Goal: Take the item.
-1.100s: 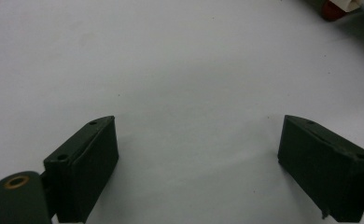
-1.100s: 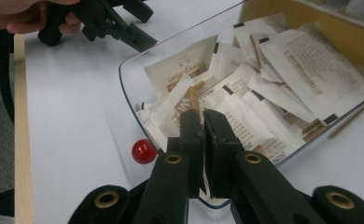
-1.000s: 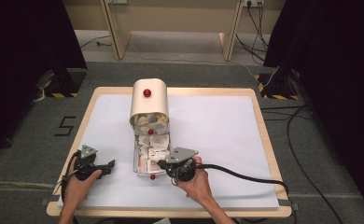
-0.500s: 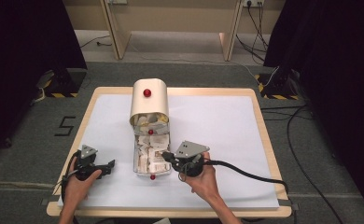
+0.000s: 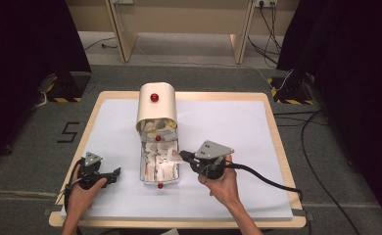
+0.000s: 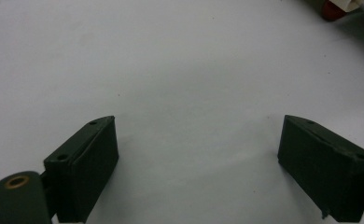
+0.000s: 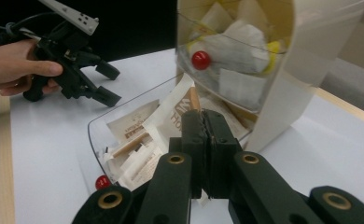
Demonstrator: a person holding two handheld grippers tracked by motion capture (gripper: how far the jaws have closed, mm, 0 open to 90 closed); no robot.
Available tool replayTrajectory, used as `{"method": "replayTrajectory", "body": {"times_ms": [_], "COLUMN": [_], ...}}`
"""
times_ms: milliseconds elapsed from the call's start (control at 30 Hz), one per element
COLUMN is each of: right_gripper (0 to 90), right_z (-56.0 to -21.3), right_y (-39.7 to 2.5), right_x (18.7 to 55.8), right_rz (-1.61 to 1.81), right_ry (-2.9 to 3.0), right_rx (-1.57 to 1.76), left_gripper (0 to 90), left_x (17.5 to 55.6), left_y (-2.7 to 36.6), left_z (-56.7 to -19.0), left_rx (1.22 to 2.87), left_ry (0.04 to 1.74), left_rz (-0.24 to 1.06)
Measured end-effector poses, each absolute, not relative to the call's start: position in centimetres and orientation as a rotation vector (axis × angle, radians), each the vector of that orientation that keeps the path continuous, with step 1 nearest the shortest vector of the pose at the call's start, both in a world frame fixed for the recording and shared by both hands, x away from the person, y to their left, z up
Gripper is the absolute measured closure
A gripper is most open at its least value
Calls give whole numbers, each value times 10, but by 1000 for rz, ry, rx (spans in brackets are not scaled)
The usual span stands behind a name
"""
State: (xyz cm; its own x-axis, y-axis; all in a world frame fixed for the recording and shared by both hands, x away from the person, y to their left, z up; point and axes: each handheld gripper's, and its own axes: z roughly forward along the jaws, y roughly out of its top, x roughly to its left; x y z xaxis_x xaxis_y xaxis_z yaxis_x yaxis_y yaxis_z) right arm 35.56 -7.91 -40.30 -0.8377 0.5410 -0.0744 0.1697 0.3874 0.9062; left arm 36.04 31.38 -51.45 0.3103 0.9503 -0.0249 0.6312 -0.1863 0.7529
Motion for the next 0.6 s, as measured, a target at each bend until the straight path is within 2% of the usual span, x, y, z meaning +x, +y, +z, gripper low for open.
{"method": "replayTrajectory", "body": {"times_ms": [600], "right_gripper": [885], "right_z": [-403], "right_y": [-135], "right_x": [381], "right_rz": [1379], "right_ry": [2171], "right_rx": [797], "left_gripper": [114], "left_x": [360], "left_y": [314], "left_z": [-514], "left_rx": [1911], "left_ry": [1401], "left_rz": [607]}}
